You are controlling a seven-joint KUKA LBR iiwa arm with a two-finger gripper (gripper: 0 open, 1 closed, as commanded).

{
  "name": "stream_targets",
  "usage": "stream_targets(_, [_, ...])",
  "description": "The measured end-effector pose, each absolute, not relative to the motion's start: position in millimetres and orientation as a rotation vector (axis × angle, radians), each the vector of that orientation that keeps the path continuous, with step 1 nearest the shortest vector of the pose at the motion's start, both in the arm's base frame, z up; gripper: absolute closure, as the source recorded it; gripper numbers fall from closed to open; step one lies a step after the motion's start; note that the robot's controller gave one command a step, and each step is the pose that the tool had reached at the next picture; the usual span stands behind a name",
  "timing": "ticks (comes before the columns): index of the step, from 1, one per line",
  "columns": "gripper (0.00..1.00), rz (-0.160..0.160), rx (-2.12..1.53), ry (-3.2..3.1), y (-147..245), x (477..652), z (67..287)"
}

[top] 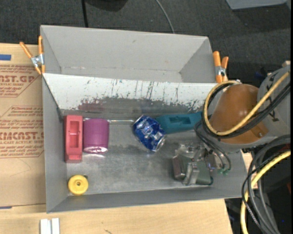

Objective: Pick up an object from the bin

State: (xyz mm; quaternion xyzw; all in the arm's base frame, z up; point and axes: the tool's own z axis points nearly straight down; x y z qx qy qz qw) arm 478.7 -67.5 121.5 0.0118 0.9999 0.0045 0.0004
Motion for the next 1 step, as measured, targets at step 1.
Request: stream_targets(1, [1.0, 0.015, 0.037, 3.147, -67.5, 477.0, 140.6])
